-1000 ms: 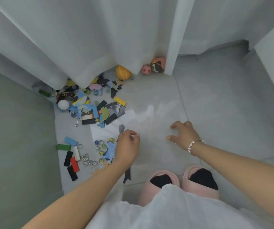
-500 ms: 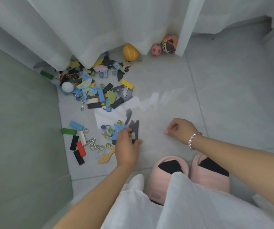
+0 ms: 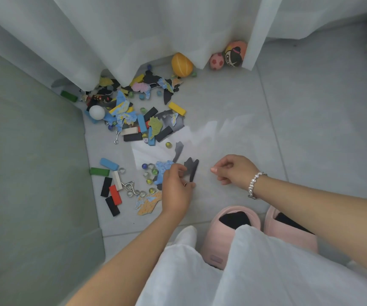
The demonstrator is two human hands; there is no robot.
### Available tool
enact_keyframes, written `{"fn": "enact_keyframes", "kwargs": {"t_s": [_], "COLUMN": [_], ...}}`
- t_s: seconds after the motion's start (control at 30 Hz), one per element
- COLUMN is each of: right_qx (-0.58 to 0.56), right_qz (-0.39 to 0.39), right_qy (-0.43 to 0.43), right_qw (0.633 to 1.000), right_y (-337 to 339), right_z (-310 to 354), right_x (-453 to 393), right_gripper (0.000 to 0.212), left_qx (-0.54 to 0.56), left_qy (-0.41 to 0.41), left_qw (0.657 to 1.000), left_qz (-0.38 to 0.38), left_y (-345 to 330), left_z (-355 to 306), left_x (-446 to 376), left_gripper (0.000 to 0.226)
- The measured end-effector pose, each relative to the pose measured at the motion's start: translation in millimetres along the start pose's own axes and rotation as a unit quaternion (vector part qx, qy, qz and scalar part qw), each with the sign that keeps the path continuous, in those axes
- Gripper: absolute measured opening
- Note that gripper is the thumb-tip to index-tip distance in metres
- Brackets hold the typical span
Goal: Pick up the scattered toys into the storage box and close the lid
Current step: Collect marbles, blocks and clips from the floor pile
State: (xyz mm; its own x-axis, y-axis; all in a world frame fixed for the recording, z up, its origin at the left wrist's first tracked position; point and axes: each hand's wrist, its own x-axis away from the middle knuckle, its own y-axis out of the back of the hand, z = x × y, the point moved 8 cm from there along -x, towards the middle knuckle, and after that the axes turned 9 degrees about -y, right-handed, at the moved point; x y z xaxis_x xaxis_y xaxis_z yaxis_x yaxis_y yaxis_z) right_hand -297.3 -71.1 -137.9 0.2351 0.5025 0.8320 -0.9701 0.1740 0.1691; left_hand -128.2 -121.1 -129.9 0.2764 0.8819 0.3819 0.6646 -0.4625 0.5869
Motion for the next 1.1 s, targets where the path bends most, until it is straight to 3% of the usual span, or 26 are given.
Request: {"fn": "enact_keyframes", "kwargs": {"t_s": [0.13, 0.27, 0.43, 0.6, 0.83, 1.0, 1.1], "right_qx": [0.000, 0.001, -0.003, -0.003, 0.022, 0.020, 0.013], "right_qz": [0.002, 0.008, 0.016, 0.024, 0.019, 0.020, 0.018], "right_qy": [0.003, 0.006, 0.002, 0.005, 0.008, -0.004, -0.008], "right_qw": [1.000, 1.000, 1.000, 1.000, 1.000, 1.000, 1.000], "right_y": [-3, -9, -15, -18, -13, -6, -5], "right_z": [3, 7, 10, 12, 8, 6, 4], "right_x": [1, 2, 3, 4, 4, 1, 1], "right_gripper": [0.012, 0.013, 0.014, 0.014, 0.012, 0.014, 0.014], "left_qx": [0.089, 0.076, -0.027, -0.203, -0.255, -0.177, -0.089], "left_qy": [0.025, 0.032, 0.005, -0.026, -0.015, -0.009, 0.021], "left_qw": [0.995, 0.992, 0.999, 0.979, 0.962, 0.979, 0.994], "left_qz": [-0.040, -0.100, -0.047, -0.001, 0.094, 0.105, 0.053], "left_y": [12, 38, 49, 54, 45, 30, 34], "left_z": [1, 7, 11, 8, 0, -6, -4], "left_x": [0, -8, -27, -42, -52, -47, -45], "left_gripper": [0.044, 0.037, 0.055, 0.050, 0.048, 0.037, 0.030]}}
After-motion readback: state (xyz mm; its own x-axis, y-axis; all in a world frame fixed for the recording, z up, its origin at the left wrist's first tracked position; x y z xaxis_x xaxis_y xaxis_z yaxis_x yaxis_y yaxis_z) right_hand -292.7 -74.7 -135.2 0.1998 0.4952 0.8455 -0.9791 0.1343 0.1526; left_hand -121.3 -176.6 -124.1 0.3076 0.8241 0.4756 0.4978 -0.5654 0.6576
